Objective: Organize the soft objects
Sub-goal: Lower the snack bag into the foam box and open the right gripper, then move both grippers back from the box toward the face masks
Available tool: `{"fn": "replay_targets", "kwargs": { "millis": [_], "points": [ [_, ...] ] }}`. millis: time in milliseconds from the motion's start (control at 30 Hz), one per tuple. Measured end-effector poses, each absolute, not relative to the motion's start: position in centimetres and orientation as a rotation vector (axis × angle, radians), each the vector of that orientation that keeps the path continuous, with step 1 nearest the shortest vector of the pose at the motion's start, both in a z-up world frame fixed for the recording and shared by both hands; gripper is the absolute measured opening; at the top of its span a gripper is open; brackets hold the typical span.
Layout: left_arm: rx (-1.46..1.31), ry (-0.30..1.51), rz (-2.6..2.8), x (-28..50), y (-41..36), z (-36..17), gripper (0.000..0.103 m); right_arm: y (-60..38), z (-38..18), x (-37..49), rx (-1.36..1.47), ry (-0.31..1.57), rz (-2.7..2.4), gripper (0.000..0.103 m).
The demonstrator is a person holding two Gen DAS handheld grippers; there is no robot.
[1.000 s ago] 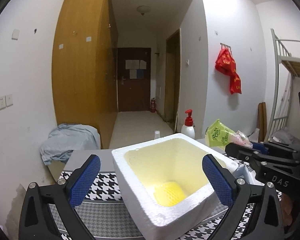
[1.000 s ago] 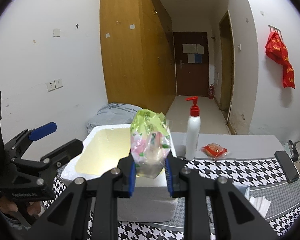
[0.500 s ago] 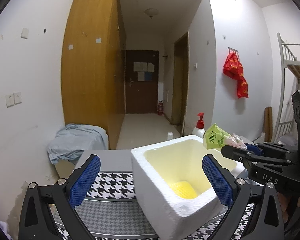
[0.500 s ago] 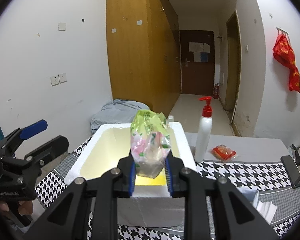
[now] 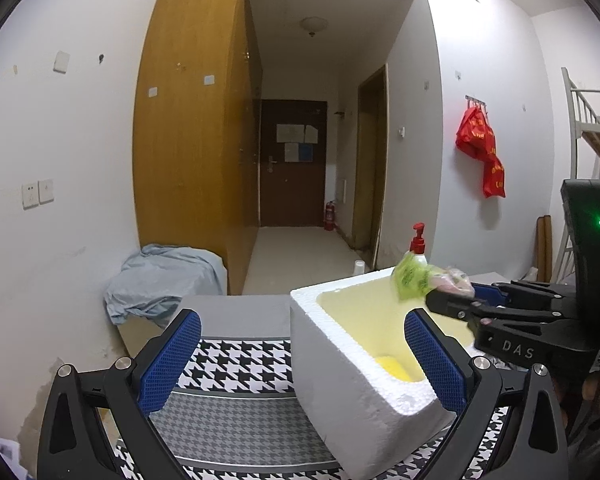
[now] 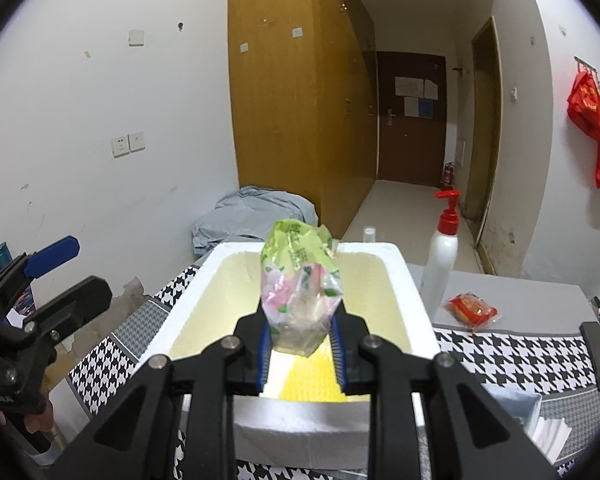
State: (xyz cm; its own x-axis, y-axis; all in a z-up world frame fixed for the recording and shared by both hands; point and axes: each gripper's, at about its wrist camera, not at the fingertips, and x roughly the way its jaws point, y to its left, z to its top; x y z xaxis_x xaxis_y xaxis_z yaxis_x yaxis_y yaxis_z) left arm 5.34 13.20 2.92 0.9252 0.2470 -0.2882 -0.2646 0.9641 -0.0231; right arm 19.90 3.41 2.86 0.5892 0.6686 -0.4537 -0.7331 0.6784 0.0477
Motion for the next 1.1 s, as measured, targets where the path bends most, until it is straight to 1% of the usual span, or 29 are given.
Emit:
{"fn": "replay_targets", "kwargs": {
  "millis": [67,100,433,867,1100],
  "points": [
    [-0.061,0.282,0.258,5.2,13.2,2.9,0.102,3.7,2.8,19.9,-0.155,0.465,0.822,0.063],
    [-0.062,0.28,0.256,5.2,13.3,2.8,0.102,3.8,2.7,19.9,-0.161,0.465,0.822,0.065],
    [-0.075,0.29,0.239,5.6,13.3,2.5,0.102,3.0,3.0,20.2,-0.134,0.453,0.807,0.065],
    [-0.075,0.269,0.148,6.0,10.5,3.1,0.102,-3.4,3.1,21.6,-0.056,0.443,0.653,0.065],
    [-0.067,0.249,0.124,5.3,9.2,3.7,0.102,-6.0,1.3,23.1,-0.045,0.484,0.564,0.065]
  ]
}}
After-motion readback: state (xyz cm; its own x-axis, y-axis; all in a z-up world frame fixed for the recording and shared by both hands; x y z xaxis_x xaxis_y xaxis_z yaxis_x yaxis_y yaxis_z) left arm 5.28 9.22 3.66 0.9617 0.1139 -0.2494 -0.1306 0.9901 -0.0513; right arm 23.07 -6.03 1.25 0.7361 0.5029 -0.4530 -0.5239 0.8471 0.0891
